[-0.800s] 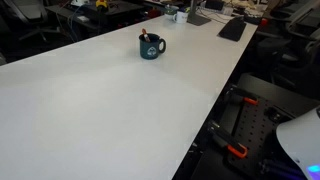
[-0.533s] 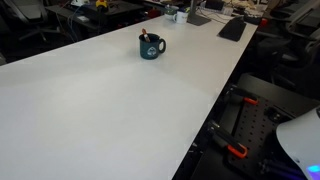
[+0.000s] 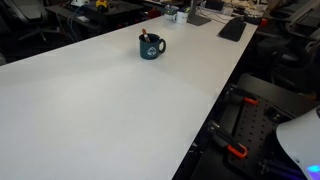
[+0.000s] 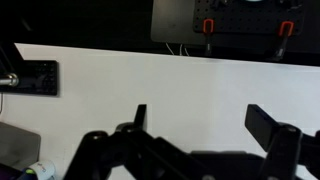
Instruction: Remove the marker from the cup
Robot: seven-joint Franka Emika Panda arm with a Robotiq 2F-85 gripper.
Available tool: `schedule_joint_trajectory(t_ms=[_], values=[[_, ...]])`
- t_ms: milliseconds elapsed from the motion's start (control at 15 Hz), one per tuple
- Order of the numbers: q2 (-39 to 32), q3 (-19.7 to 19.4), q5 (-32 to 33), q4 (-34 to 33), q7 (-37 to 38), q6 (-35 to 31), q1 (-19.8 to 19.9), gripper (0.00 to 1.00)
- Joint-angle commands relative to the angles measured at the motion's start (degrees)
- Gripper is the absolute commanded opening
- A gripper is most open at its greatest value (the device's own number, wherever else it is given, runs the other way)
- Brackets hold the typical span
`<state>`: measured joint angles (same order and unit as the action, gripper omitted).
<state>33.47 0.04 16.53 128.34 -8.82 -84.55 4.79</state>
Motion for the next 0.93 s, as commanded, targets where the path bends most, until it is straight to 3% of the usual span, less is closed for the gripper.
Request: schedule_joint_trajectory(t_ms=[0, 333, 867], values=[[-0.4, -1.2, 0.8, -0.5, 1.2, -0.7, -1.7, 1.00], [-3.2, -1.5, 1.1, -1.5, 2.5, -6.0, -1.8, 1.00], [-15.8, -1.9, 1.9, -6.5, 7.3, -13.9, -0.2, 1.00]])
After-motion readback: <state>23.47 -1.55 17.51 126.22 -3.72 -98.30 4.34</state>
